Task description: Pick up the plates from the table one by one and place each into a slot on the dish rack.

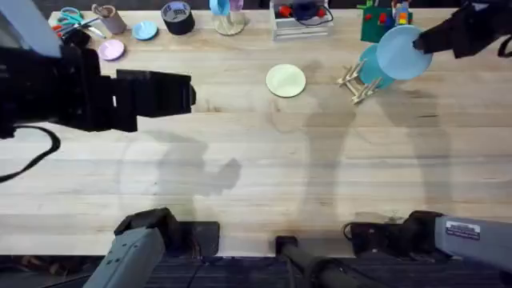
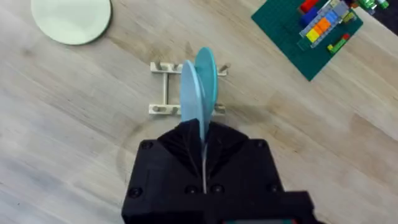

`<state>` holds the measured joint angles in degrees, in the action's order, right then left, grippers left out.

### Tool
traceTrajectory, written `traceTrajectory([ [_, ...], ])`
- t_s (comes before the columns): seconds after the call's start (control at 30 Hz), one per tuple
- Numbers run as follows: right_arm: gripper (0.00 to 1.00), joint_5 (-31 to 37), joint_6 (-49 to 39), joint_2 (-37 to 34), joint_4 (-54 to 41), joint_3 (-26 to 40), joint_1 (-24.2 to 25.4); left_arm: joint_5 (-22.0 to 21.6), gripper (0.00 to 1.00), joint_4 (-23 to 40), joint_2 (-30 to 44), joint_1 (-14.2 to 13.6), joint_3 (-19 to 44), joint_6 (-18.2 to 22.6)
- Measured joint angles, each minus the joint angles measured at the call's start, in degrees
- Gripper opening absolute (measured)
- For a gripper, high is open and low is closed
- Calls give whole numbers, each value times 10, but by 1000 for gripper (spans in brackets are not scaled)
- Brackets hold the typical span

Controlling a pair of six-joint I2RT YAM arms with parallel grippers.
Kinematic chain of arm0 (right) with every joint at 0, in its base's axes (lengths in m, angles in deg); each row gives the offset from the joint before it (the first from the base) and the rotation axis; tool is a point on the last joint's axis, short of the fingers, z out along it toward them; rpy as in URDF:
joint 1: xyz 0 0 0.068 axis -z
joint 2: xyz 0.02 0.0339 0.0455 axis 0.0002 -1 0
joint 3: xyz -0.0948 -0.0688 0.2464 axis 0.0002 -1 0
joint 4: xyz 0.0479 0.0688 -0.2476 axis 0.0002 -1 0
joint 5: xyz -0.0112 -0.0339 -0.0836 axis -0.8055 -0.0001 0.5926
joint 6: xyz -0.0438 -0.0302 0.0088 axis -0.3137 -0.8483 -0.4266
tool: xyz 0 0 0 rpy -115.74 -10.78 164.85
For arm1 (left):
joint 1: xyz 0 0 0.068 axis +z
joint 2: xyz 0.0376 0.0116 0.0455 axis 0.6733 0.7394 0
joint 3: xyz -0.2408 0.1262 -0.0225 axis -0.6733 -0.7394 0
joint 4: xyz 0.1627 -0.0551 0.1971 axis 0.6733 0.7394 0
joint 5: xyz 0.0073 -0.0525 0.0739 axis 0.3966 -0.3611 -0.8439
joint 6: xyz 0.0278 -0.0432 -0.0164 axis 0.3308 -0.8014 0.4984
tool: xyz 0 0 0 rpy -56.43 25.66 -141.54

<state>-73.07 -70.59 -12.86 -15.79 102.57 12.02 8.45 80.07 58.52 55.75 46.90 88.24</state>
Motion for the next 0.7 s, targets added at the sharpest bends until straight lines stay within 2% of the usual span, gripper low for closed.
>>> traceTrajectory([
  [0.7, 27, 0, 9, -34, 29, 0, -21, 0, 993, 0, 0, 0, 0, 0],
])
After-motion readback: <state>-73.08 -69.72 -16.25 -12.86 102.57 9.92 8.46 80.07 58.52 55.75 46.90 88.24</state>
